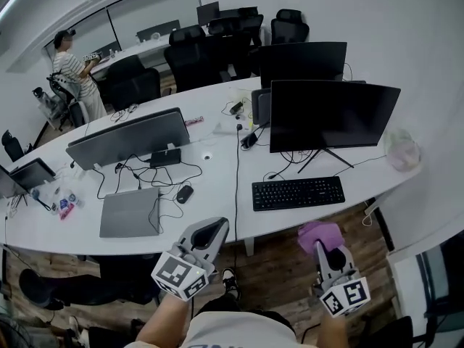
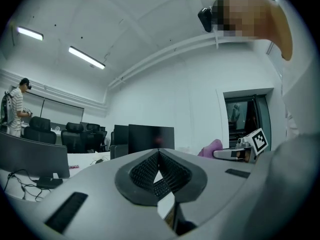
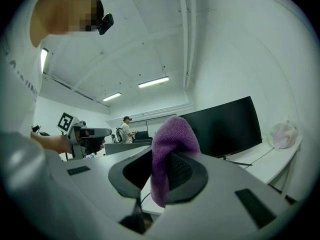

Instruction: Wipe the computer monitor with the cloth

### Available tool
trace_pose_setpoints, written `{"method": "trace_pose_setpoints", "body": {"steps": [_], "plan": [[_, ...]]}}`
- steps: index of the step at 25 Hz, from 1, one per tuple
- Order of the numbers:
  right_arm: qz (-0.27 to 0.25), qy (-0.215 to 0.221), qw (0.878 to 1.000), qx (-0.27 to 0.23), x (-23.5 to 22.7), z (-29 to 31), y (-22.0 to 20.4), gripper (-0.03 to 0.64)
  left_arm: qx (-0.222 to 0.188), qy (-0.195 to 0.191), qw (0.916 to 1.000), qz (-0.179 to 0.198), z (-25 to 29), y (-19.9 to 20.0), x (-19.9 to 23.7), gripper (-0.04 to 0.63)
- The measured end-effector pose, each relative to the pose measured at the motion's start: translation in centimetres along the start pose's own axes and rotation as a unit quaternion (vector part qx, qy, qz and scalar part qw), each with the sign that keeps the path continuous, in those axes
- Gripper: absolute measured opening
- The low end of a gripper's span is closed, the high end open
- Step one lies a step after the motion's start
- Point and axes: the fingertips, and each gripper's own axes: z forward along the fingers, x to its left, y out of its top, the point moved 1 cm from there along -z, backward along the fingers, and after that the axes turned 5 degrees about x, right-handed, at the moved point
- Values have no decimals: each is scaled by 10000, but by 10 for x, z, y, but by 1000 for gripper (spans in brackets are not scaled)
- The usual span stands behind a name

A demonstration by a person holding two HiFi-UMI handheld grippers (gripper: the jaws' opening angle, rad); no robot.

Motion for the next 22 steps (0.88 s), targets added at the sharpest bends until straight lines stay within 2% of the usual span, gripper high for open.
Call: {"method": "trace_pose_setpoints", "body": {"steps": [6,16,22], "plan": [[-193,-77,9998,66,-6,56,18,64,-108,-87,9999,54,27,5,44,9],[-614,-66,9974,377,8,175,39,64,-225,-137,9995,-177,61,1,145,9],[-600,-105,9968,510,11,230,35,64,-234,-256,9989,-328,80,-7,189,9]]}}
